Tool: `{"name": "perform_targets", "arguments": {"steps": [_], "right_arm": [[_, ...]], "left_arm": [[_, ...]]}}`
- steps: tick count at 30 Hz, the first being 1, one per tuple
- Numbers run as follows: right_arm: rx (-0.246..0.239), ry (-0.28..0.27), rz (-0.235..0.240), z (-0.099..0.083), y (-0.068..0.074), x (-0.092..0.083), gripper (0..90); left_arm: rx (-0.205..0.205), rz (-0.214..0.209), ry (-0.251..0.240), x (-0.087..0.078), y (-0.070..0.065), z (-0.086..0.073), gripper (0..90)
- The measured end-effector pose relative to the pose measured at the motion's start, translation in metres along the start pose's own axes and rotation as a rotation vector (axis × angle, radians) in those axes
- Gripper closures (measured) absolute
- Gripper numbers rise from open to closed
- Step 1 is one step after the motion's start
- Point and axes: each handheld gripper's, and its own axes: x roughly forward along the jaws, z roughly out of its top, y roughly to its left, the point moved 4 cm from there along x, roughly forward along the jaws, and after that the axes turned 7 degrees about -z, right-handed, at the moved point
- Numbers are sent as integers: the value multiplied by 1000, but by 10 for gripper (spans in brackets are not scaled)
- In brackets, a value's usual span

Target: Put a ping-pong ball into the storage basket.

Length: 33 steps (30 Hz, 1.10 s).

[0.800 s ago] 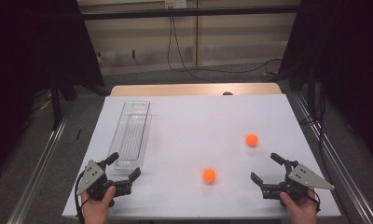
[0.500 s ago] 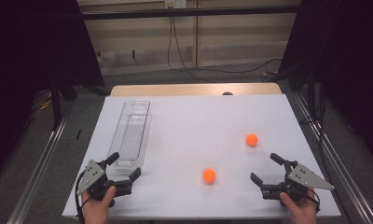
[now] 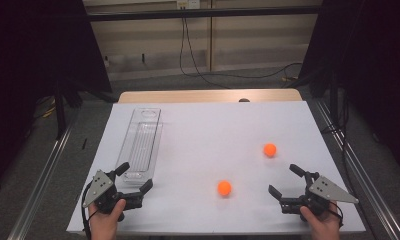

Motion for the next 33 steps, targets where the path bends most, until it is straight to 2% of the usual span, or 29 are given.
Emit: {"name": "perform_targets", "arguments": {"steps": [5,14,23,33], "right_arm": [[-1,-1,2,0,0,-1,9],[-3,-2,4,0,-1,-1,9],[-3,-3,6,0,0,-1,11],[-6,-7,12,1,1,-1,12]], "left_arm": [[-18,-2,4,3,-3,3,11],[-3,-24,12,8,-8,6,11],[-8,-41,12,13,-11,8,11],[2,-48,25,17,-15,9,11]]}}
